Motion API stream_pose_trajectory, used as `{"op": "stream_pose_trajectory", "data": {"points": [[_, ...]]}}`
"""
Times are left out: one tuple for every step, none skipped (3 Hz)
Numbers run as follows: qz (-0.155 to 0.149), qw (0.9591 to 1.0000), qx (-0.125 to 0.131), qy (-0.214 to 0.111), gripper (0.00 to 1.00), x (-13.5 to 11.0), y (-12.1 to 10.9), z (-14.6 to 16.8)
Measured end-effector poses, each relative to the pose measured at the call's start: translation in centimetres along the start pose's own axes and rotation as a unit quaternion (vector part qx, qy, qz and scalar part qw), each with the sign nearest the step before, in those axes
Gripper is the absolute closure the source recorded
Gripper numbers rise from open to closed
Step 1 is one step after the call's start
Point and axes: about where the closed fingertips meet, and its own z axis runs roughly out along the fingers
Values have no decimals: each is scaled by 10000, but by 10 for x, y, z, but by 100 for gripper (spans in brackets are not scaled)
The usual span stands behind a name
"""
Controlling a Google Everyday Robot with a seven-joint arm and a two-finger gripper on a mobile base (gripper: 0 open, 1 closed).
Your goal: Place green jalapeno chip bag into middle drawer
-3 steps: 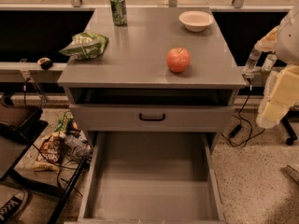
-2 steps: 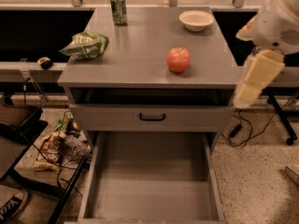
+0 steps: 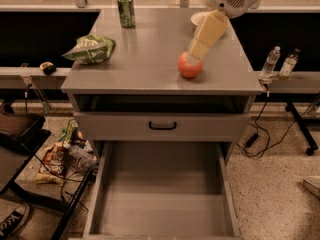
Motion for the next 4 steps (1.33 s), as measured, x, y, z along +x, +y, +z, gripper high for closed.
{"op": "stream_pose_trajectory", "data": {"points": [[-47, 9996, -19, -276, 0, -36, -14, 35], [-47, 9996, -19, -276, 0, -36, -14, 35], [60, 9992, 85, -386, 0, -43, -32, 65], [171, 9974, 82, -702, 0, -65, -56, 116]]}}
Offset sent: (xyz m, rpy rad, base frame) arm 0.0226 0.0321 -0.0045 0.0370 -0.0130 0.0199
